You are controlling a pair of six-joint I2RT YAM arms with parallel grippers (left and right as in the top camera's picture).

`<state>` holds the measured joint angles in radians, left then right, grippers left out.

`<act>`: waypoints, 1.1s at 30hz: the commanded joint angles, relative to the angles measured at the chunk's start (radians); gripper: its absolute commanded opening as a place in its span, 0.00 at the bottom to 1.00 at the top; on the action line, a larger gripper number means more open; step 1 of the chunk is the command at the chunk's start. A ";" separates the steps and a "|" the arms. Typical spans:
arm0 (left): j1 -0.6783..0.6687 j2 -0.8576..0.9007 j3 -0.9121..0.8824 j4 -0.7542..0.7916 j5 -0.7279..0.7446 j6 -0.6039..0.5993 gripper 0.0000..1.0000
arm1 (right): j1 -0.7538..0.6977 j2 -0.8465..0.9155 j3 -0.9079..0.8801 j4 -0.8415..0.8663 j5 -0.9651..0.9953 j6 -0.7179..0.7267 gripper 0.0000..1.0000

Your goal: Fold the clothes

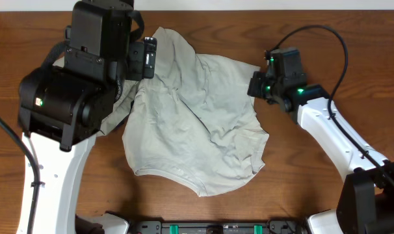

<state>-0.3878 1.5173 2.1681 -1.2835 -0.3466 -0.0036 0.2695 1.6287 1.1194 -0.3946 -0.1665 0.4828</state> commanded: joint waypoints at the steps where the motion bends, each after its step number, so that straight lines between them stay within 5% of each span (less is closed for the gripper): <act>1: 0.000 -0.002 0.015 -0.004 -0.009 -0.010 0.98 | 0.004 0.014 0.006 -0.061 -0.138 -0.076 0.11; 6: 0.000 -0.002 0.015 -0.004 -0.009 -0.010 0.98 | 0.078 0.087 -0.001 -0.196 -0.133 -0.080 0.41; 10: 0.000 -0.002 0.015 -0.004 -0.009 -0.010 0.98 | 0.133 0.196 -0.004 -0.197 -0.119 -0.035 0.45; 15: 0.000 -0.002 0.015 -0.014 -0.009 -0.010 0.98 | 0.149 0.287 -0.004 -0.154 -0.134 0.005 0.40; 23: 0.000 -0.002 0.015 -0.014 -0.009 -0.010 0.98 | 0.146 0.286 -0.002 -0.132 -0.152 0.006 0.17; 28: 0.000 -0.002 0.015 -0.014 -0.009 -0.010 0.98 | 0.114 0.214 -0.002 -0.145 -0.151 -0.019 0.01; 33: 0.000 -0.002 0.015 -0.014 -0.009 -0.010 0.98 | 0.067 0.053 -0.001 -0.163 -0.144 -0.063 0.01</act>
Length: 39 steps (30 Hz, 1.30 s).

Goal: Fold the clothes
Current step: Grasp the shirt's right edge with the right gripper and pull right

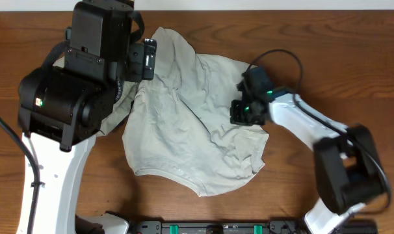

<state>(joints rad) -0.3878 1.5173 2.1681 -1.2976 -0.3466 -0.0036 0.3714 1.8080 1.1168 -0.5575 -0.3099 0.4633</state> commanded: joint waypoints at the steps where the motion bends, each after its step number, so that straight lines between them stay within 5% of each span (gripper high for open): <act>1: 0.000 -0.002 0.015 0.000 -0.009 -0.010 0.98 | -0.043 -0.159 0.002 -0.003 0.000 -0.053 0.01; 10: 0.000 -0.002 0.013 0.000 0.008 -0.017 0.98 | -0.116 -0.518 0.002 -0.009 0.250 -0.080 0.01; 23: 0.000 -0.002 0.013 0.005 0.040 -0.017 0.98 | -0.130 -0.735 0.145 -0.058 0.296 -0.076 0.01; 30: 0.000 0.000 0.013 0.012 0.051 -0.017 0.98 | -0.193 -0.700 0.212 -0.109 0.537 -0.076 0.01; 39: 0.000 0.000 0.013 -0.009 0.121 -0.017 0.98 | -0.506 -0.486 0.212 -0.110 0.536 -0.099 0.01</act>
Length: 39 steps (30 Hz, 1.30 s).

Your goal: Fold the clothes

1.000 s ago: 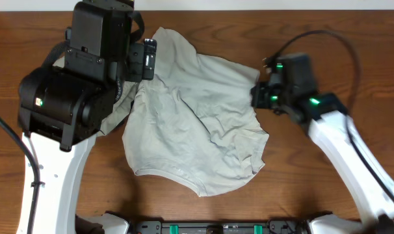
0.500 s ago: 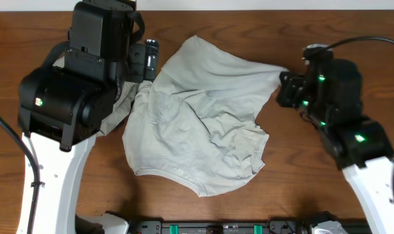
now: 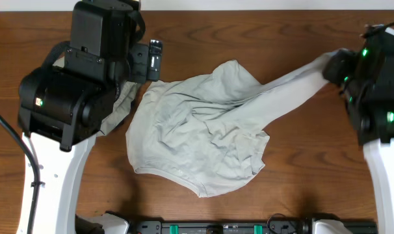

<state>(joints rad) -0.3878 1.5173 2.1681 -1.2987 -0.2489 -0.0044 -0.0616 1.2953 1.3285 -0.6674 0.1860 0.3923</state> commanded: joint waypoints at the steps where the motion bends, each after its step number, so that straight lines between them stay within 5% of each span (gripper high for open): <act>1: 0.000 0.000 0.013 -0.011 0.036 -0.016 0.98 | -0.121 0.059 0.000 0.001 0.034 -0.043 0.01; 16: 0.000 0.000 0.013 -0.027 0.159 0.010 0.98 | -0.613 0.140 0.039 -0.066 -0.062 -0.056 0.01; 21: 0.000 0.000 0.013 -0.027 0.159 0.010 0.98 | -0.658 0.140 0.064 -0.095 -0.183 -0.030 0.37; 27: 0.000 0.008 0.005 -0.036 0.160 0.006 0.98 | -0.546 0.142 0.065 -0.105 -0.586 -0.151 0.33; 34: 0.000 0.038 -0.089 -0.047 0.160 -0.009 0.95 | -0.213 0.190 0.064 -0.186 -0.595 -0.233 0.25; 37: 0.000 0.058 -0.110 -0.048 0.160 -0.009 0.95 | -0.079 0.269 0.064 -0.199 -0.474 -0.216 0.52; 39: 0.000 0.066 -0.112 -0.048 0.160 -0.009 0.95 | -0.014 0.336 0.064 -0.187 -0.420 -0.188 0.61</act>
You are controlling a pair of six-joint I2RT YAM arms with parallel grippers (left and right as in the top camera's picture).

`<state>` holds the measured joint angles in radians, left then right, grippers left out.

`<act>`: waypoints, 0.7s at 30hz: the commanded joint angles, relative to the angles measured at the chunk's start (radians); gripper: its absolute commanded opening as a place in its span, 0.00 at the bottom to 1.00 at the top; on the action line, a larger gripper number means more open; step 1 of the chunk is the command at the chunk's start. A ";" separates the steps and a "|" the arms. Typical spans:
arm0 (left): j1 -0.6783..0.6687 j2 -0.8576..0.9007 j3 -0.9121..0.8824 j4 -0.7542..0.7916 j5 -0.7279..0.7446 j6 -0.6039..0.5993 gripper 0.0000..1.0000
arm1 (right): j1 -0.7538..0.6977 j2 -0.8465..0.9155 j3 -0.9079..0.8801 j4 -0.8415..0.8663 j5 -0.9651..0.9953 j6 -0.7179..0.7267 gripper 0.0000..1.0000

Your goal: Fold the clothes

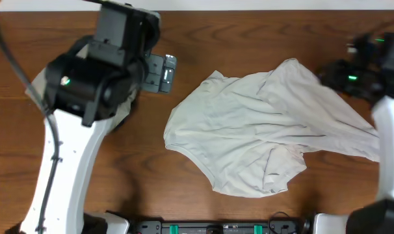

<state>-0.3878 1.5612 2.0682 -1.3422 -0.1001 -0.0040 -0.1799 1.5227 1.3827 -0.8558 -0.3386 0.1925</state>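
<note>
A pale grey-green garment [249, 136] lies crumpled across the middle and right of the wooden table [119, 182], its right end reaching under the right arm's white link. My left gripper [166, 73] hangs just left of the garment's upper left corner, apart from it; its jaws are not readable from above. My right gripper [330, 73] is blurred at the garment's upper right edge, and whether it holds cloth cannot be told.
The bulky black and white left arm [93, 78] covers the table's upper left. A bit of grey material [122, 112] shows under it. The right arm's white link [387, 149] runs down the right edge.
The whole garment now lies further right and flatter, the stretched sleeve no longer taut. My left arm has shifted right. My right gripper sits lower, by the garment's upper right edge.
First the garment lay bunched at the centre, with my left gripper at its upper left and my right gripper beside its right edge. Then the right gripper was down on the cloth. Later it held a sleeve stretched far right. Now the garment lies spread further right.
</note>
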 commanded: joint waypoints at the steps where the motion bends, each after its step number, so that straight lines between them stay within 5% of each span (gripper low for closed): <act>1: 0.000 0.024 -0.012 -0.004 0.011 -0.010 0.95 | 0.132 0.148 0.010 0.016 0.103 0.013 0.62; 10: 0.000 0.025 -0.012 -0.004 0.011 -0.010 0.95 | 0.328 0.448 0.010 0.202 0.293 0.069 0.60; 21: 0.000 0.025 -0.012 -0.004 0.011 -0.009 0.95 | 0.380 0.494 0.010 0.238 0.447 0.179 0.42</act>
<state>-0.3878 1.5951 2.0499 -1.3430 -0.0917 -0.0040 0.1959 2.0151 1.3857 -0.6106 0.0475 0.3096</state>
